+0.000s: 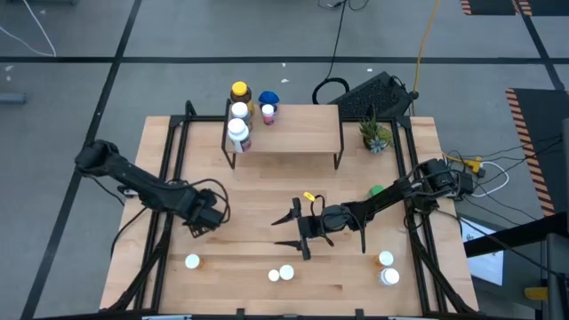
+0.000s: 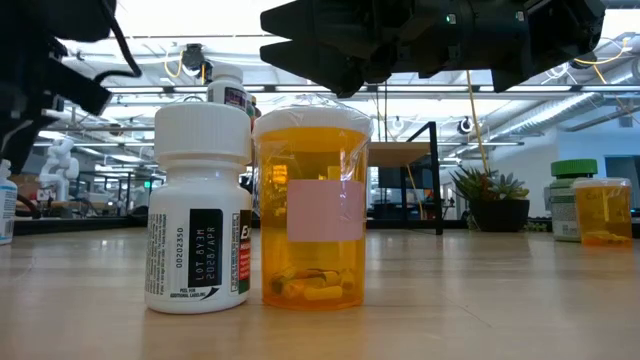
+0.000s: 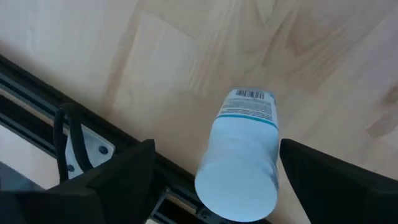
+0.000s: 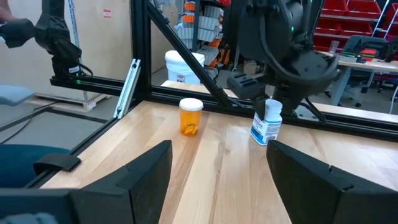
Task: Pick and place medicine bottles onto shelf by color
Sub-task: Put the top small white medicine bottle on the shelf, aligned with the other blue and pink medicine bottles
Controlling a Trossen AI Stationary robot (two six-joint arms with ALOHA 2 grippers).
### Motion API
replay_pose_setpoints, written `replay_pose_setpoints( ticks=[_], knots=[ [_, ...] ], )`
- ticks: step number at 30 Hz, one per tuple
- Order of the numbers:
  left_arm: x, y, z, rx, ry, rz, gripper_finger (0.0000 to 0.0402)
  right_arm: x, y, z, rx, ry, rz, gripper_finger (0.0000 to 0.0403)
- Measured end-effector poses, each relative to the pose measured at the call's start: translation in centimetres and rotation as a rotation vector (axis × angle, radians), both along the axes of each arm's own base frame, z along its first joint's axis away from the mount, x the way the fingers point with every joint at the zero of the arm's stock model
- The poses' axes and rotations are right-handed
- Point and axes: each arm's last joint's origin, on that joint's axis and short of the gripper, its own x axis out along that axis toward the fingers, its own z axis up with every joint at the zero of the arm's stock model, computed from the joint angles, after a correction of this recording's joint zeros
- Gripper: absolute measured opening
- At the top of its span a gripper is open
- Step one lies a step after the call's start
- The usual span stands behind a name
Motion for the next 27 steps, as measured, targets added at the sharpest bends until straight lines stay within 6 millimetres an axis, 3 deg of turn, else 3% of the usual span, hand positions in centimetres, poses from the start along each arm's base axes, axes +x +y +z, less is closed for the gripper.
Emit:
replay_pose_setpoints(
  ticks=[7,20,27],
  knots=[
    [0.4,0.2,-0.6,-0.061,0.085,-0.015,0.0332,0.0,0.0,0.0,0.0,0.0,0.0,0.0258],
    [0.5,0.1,-0.6,-0.086,0.085,-0.034,0.0185,0.2,-0.5,0.0,0.042,0.014,-0.015,0.0258],
    [2.3,-0.4,1.9,-0.071,-0.042,-0.048,0.0188,2.3,-1.5,-0.1,0.09,0.166,-0.07,0.0267]
  ],
)
